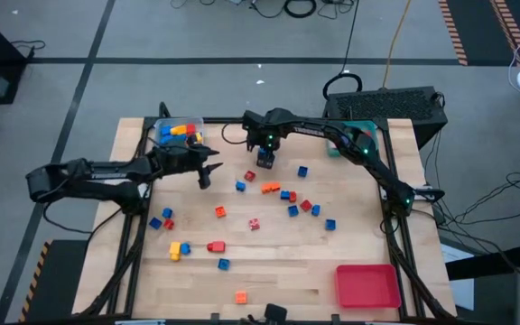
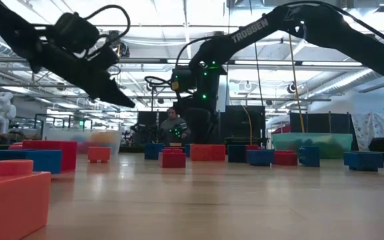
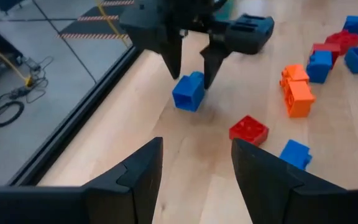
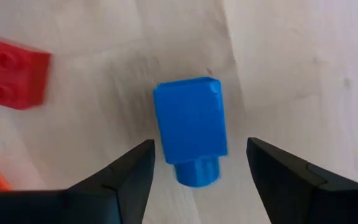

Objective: Sort blocks by size
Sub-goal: Put the big blue game piece into the transparent bin

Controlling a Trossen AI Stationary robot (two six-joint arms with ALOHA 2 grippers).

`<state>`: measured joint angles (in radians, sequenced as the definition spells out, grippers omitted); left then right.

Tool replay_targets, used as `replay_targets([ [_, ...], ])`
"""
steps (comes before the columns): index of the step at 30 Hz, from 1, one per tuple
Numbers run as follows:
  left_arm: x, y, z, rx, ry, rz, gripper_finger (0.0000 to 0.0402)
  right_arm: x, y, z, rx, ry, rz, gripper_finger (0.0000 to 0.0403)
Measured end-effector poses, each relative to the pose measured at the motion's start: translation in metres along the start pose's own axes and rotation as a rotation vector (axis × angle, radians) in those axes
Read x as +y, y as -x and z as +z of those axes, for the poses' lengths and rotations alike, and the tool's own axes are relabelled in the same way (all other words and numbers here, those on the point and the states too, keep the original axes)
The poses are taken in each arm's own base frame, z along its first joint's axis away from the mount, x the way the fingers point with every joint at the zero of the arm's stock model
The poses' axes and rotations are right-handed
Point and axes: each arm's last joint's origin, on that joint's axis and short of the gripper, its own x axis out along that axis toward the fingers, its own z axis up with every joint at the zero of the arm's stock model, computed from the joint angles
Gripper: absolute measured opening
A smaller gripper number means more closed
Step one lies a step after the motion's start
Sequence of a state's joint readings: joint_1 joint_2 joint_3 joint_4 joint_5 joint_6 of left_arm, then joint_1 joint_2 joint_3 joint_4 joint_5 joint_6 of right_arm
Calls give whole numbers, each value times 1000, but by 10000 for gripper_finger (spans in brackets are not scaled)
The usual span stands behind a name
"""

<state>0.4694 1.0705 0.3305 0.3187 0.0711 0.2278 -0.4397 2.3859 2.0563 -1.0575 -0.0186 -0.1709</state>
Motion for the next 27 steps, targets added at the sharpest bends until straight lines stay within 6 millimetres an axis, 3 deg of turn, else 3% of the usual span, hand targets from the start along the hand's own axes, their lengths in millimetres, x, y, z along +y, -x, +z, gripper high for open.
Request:
replay_targets([
  [5, 10, -11, -2, -53, -7, -28, 191, 1, -1, 0, -3, 35, 10, 196],
  [12, 23, -31, -13, -79, 19, 9, 191, 1, -1, 1, -19, 90, 10, 110],
  [16, 29, -39, -20, -91, 67, 36, 191, 1, -1, 5, -57, 94, 26, 109],
  [21, 34, -44, -16, -123, 5, 3, 191, 9, 0, 8, -78, 98, 28, 109],
  [27, 28, -45, -22, -63, 33, -95, 193, 29, 23, 15, -166, 143, 19, 112],
])
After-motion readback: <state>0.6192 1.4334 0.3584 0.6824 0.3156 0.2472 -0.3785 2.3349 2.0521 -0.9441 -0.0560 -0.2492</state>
